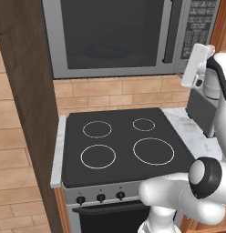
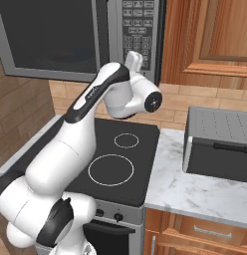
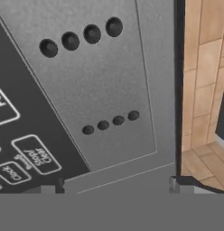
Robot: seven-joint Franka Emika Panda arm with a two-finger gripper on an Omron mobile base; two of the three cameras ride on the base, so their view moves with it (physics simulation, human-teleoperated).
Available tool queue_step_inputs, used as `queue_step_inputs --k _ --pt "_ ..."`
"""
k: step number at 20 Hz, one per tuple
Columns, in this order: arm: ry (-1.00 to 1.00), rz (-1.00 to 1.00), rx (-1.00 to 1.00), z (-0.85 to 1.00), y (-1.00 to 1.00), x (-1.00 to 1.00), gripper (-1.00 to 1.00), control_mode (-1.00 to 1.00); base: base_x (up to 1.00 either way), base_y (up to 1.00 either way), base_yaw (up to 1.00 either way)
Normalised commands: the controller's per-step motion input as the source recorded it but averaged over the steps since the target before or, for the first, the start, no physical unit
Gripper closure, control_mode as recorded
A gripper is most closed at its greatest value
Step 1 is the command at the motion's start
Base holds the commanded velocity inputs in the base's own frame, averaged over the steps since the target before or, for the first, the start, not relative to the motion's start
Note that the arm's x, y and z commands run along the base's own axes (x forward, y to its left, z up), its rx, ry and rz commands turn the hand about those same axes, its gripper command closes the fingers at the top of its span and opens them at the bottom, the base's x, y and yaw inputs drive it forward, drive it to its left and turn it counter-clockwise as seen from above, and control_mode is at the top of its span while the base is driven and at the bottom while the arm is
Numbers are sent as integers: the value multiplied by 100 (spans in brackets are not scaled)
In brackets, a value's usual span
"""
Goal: Transport the steak from the fridge to the microwave and turn on the microwave.
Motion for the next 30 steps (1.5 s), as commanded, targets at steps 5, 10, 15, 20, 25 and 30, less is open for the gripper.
queue_step_inputs --k 5,10,15,20,25,30 --pt "0 0 1 0 -3 43 -100 -100 0 0 0" --pt "0 0 3 0 -14 42 -100 -100 0 0 0" --pt "0 0 4 -3 -27 26 -100 -100 0 0 0" --pt "0 0 4 -7 -33 19 -100 -100 0 0 0" --pt "0 0 3 -8 -33 23 -100 -100 0 0 0" --pt "1 0 1 -6 -34 28 -100 -100 0 0 0"
